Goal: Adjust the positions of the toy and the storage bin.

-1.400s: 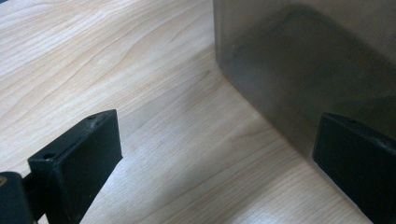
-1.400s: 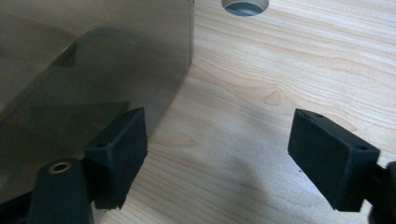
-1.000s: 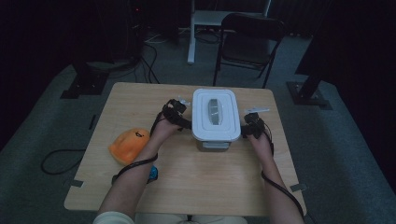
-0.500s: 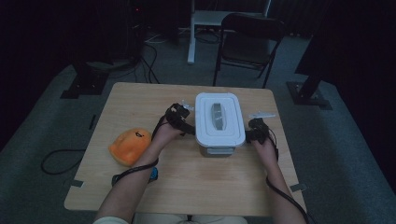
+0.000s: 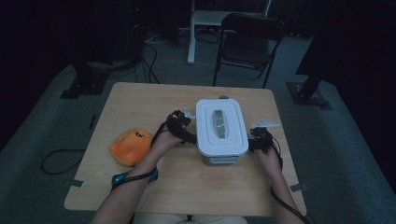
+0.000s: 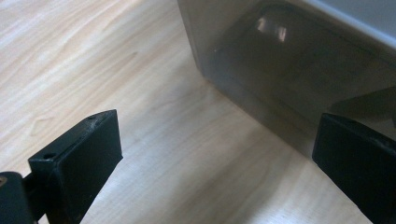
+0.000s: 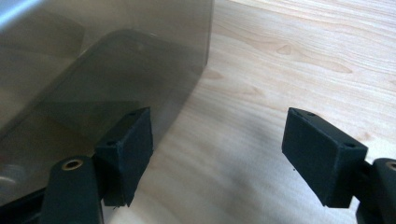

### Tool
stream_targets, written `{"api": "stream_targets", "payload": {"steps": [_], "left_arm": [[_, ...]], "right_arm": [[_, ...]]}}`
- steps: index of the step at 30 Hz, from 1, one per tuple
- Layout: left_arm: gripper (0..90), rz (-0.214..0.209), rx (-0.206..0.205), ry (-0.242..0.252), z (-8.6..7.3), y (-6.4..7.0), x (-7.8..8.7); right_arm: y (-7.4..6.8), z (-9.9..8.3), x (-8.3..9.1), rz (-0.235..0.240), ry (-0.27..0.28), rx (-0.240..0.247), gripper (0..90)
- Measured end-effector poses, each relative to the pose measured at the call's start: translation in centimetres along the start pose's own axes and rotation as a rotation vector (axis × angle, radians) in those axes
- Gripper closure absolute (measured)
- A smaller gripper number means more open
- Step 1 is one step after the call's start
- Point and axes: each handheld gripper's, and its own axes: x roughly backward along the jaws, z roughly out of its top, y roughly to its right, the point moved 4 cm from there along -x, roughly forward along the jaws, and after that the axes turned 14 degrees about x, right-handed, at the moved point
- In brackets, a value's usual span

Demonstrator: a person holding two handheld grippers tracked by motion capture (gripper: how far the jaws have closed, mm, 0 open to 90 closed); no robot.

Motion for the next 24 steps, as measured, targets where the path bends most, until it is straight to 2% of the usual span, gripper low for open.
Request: {"api": "stream_targets", "payload": {"steps": [11,16,20,21,24], "left_arm": [[1.9,-0.02,-0.045,-0.003,-1.4,1.9,1.0],[1.9,-0.028,-0.066,0.005,-2.1,2.7,1.6],[1.9,-0.034,-0.068,0.005,-2.5,3.1,1.9],[1.9,-0.047,-0.083,0.001,-3.1,3.7,2.3],[1.9,-0.043,-0.097,-0.002,-3.4,4.0,2.6]], "right_arm": [[-0.7,-1.2,1.4,0.021,0.015,0.017,25.3],[-1.1,-1.7,2.1,0.032,0.02,0.04,25.5],[-1.4,-2.1,2.5,0.045,0.027,0.043,25.5],[-1.6,-2.3,2.8,0.058,0.034,0.046,25.5],[-1.8,-2.5,2.9,0.075,0.041,0.051,25.5]]}}
